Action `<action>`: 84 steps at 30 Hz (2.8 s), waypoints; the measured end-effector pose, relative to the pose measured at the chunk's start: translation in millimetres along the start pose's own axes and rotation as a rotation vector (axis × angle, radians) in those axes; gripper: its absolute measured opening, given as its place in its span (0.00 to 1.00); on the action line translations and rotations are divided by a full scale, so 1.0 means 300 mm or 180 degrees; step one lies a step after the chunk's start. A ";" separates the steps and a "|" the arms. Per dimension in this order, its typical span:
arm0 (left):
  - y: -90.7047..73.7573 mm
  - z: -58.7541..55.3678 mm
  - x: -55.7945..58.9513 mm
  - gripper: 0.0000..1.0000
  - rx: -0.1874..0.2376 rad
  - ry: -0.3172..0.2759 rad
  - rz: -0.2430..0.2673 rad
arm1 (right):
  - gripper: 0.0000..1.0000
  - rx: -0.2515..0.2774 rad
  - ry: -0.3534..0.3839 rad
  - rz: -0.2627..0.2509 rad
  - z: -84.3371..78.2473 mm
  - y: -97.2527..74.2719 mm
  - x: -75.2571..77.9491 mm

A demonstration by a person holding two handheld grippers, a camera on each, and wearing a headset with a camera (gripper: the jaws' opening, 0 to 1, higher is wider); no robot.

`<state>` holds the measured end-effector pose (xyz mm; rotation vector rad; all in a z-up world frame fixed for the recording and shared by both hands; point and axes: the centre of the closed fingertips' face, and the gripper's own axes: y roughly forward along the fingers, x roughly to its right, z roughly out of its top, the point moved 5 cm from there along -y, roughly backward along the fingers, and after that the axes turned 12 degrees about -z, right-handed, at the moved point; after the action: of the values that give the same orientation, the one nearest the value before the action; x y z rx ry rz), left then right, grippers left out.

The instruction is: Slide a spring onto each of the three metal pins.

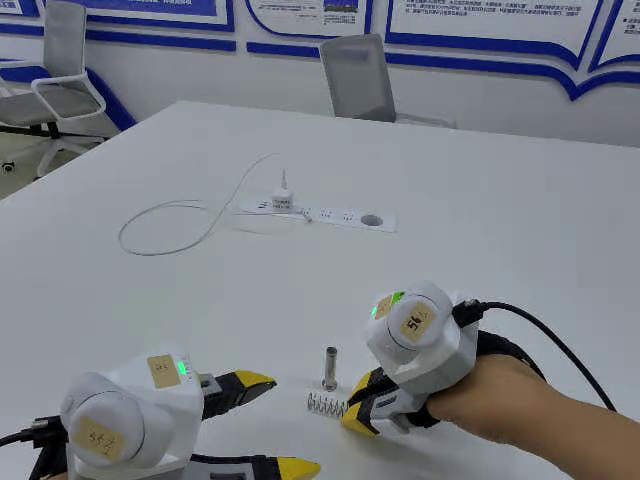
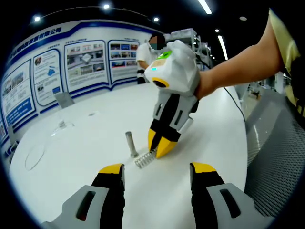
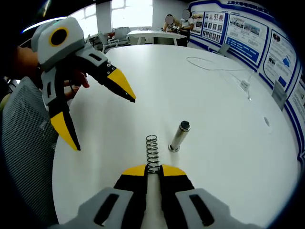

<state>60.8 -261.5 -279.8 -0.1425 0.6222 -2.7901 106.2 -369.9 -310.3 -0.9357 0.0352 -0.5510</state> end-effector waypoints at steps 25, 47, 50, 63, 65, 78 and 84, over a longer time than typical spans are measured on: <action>0.055 0.010 0.069 0.40 -0.0147 0.0280 -0.0309 | 0.11 -0.0060 -0.0468 0.0218 0.015 -0.175 -0.108; 0.061 0.020 0.101 0.17 -0.0245 0.0561 -0.0446 | 0.11 -0.0109 -0.0728 0.0361 0.040 -0.207 -0.158; 0.062 0.018 0.105 0.14 -0.0267 0.0576 -0.0467 | 0.11 -0.0124 -0.0746 0.0388 0.041 -0.208 -0.163; 0.065 0.018 0.116 0.11 -0.0341 0.0636 -0.0511 | 0.12 -0.0112 -0.0766 0.0411 0.040 -0.222 -0.168; 0.067 0.018 0.120 0.11 -0.0364 0.0661 -0.0529 | 0.12 -0.0114 -0.0764 0.0418 0.037 -0.223 -0.169; 0.060 0.020 0.123 0.10 -0.0341 0.0639 -0.0523 | 0.15 -0.0127 -0.0729 0.0441 0.015 -0.213 -0.170; 0.063 0.022 0.121 0.10 -0.0313 0.0617 -0.0528 | 0.13 -0.0111 -0.0712 0.0434 0.014 -0.210 -0.167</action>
<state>31.7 -290.9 -280.7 0.0608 0.8299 -2.9569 36.9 -372.8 -269.5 -1.0163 -0.0923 -0.3184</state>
